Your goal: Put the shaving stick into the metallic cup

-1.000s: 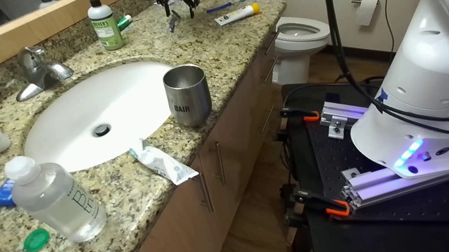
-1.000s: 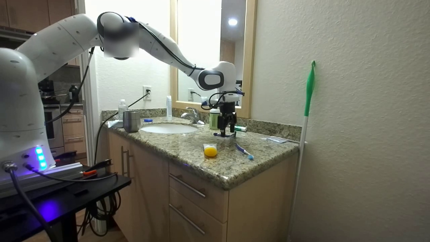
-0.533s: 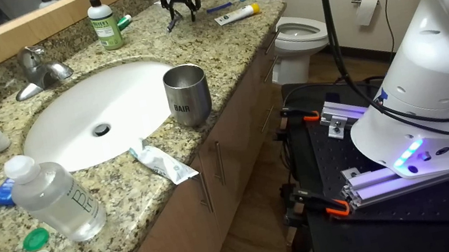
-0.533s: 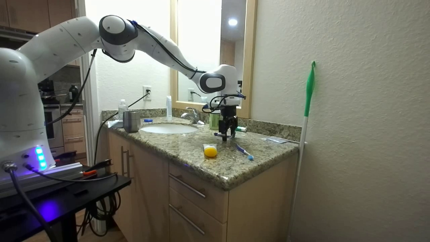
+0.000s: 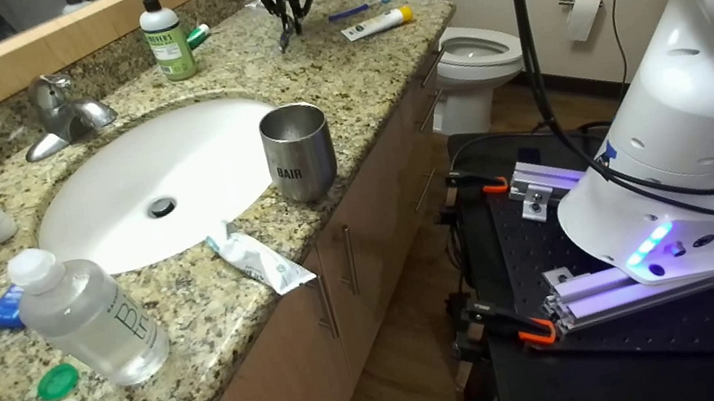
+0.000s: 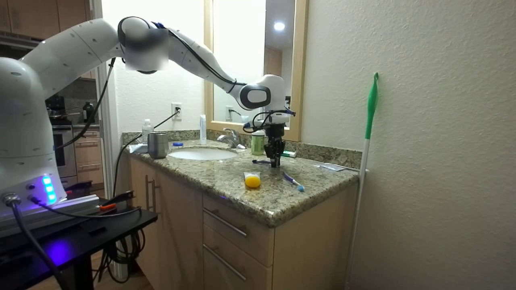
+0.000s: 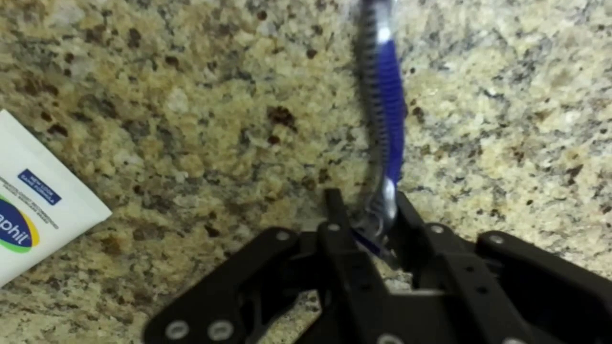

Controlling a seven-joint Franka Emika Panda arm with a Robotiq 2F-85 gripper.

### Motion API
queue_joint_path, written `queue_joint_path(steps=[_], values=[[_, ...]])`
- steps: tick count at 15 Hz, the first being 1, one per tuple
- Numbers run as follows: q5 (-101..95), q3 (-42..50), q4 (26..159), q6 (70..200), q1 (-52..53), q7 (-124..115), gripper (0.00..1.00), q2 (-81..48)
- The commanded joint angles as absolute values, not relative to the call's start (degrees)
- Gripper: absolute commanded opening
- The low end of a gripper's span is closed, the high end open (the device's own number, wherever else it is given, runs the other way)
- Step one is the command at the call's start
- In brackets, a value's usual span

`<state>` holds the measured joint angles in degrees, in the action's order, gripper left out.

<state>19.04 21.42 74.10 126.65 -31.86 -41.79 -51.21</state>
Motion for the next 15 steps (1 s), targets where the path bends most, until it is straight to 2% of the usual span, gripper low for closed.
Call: queue_joint_path(steps=[1,5,9,15], values=[[19.2,19.9,73.7,126.7,-32.8,-42.1,0.01,-51.4],[20.0,20.5,77.7,130.0,-30.7,-39.7,0.03,-47.9],[16.5,22.1,89.1,144.0,-24.2,-33.8,0.03,-39.2],[18.3,15.6,104.7,159.4,-22.5,-16.6,0.03,-26.0]])
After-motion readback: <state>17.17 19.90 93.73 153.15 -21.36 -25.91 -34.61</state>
